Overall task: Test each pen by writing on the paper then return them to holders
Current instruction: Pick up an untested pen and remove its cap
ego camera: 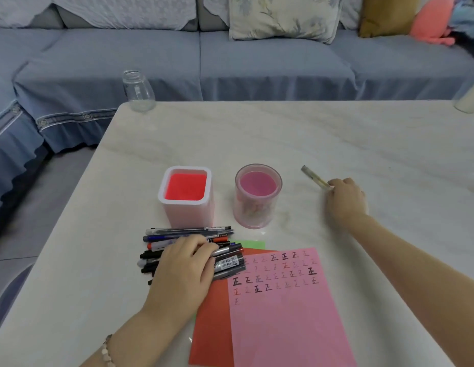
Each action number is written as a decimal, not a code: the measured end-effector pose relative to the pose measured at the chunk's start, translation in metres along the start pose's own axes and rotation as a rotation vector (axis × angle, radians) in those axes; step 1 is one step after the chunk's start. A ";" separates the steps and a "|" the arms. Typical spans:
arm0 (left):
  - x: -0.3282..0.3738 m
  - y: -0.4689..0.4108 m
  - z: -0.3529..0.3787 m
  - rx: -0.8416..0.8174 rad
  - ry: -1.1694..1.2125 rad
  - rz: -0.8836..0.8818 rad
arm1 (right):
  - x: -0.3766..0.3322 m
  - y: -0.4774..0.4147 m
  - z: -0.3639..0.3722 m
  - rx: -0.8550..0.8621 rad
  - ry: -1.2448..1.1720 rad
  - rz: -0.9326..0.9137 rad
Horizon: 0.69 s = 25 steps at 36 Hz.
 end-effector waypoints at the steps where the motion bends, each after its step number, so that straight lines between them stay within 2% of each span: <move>1: 0.004 -0.002 -0.002 -0.001 0.020 0.006 | -0.003 0.006 -0.006 0.039 -0.076 -0.015; 5: 0.027 -0.013 -0.012 -0.005 0.139 0.042 | -0.025 0.038 -0.047 0.277 -0.340 -0.113; 7: 0.039 -0.018 -0.018 -0.020 0.200 0.060 | -0.040 0.059 -0.070 0.287 -0.450 -0.223; 11: 0.064 -0.024 -0.030 0.017 0.228 0.146 | -0.074 0.112 -0.100 0.073 -0.595 -0.481; 14: 0.076 -0.023 -0.032 0.045 0.203 0.273 | -0.092 0.142 -0.099 -0.126 -0.593 -0.524; 17: 0.074 -0.016 -0.030 0.020 0.193 0.322 | -0.101 0.155 -0.097 -0.157 -0.681 -0.485; 18: 0.072 -0.014 -0.030 0.001 0.195 0.307 | -0.102 0.155 -0.096 -0.138 -0.788 -0.416; 21: 0.064 -0.005 -0.027 -0.064 0.235 0.201 | -0.104 0.155 -0.094 -0.111 -1.315 -0.134; 23: 0.060 0.003 -0.025 -0.114 0.293 0.137 | -0.111 0.157 -0.089 -0.121 -1.552 -0.091; 25: 0.059 0.010 -0.023 -0.195 0.362 0.063 | -0.122 0.159 -0.081 -0.122 -1.529 -0.054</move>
Point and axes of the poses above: each hand's wrist, its own y-axis away from the middle knuckle, its own z-axis out of the palm, x = y × z, the point moved 3 cm from there along -y, towards the middle knuckle, and after that the axes turned 15 degrees about -z, right-handed, at the moved point
